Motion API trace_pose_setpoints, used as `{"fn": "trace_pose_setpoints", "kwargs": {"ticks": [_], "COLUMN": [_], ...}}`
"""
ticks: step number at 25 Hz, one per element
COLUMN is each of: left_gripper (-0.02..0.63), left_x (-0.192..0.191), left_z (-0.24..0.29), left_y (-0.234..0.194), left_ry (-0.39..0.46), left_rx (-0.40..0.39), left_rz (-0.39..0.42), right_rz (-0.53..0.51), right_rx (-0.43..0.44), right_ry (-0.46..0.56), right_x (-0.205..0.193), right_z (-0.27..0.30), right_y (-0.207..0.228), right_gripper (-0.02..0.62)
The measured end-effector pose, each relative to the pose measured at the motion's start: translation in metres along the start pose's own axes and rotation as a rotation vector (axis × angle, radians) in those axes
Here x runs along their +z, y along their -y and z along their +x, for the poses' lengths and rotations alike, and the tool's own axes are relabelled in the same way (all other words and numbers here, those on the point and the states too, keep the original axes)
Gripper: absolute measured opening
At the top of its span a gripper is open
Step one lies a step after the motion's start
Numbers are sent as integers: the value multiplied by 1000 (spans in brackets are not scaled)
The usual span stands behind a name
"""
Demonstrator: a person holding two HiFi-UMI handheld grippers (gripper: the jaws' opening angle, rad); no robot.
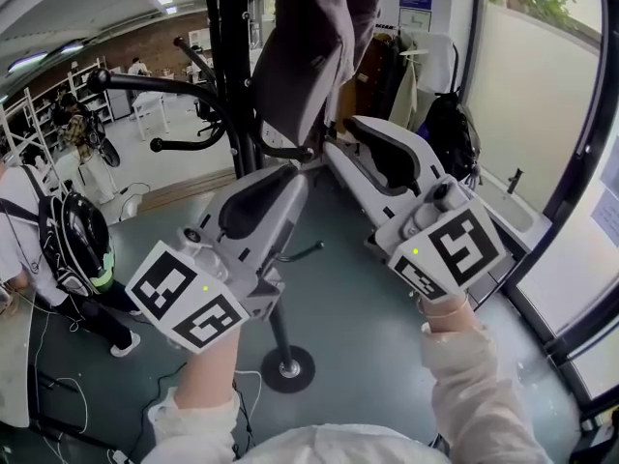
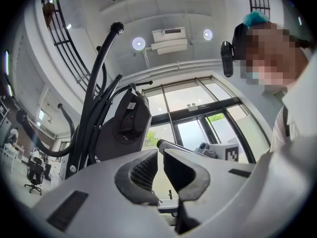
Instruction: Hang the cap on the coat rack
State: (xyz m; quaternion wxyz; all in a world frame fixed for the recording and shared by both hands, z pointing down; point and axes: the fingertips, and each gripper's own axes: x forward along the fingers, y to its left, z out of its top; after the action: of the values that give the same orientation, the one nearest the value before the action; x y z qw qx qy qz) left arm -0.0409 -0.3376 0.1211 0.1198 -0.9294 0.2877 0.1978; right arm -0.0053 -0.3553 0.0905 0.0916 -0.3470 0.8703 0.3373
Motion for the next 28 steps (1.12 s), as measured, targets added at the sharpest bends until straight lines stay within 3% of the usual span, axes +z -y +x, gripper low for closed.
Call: {"fn": "trace_pose_setpoints", "kwargs": {"ticks": [3, 7, 17, 22, 28], "left_gripper": [41, 38, 38, 38, 38], "left_x": [-10, -23, -53, -76, -105], "left_z": [-4, -10, -30, -39, -63], "left_y": [1, 5, 16, 26, 20], "left_ry": [-9, -34, -64, -122, -157], "left_rx": [14, 40, 56, 52, 114], "left_rz": [-13, 11, -40, -75, -159], "right_rz": [26, 76, 165, 180, 248], "right_rx": [20, 43, 89, 79, 82], "right_ry": [-8, -26, -107, -139, -154], "right_x": [-11, -24, -64, -76, -94], "right_z": [-8, -18, -38, -45, -54], "right_y": [-10, -23, -55, -63, -80], "right_gripper": [47, 20, 12, 12, 12]}}
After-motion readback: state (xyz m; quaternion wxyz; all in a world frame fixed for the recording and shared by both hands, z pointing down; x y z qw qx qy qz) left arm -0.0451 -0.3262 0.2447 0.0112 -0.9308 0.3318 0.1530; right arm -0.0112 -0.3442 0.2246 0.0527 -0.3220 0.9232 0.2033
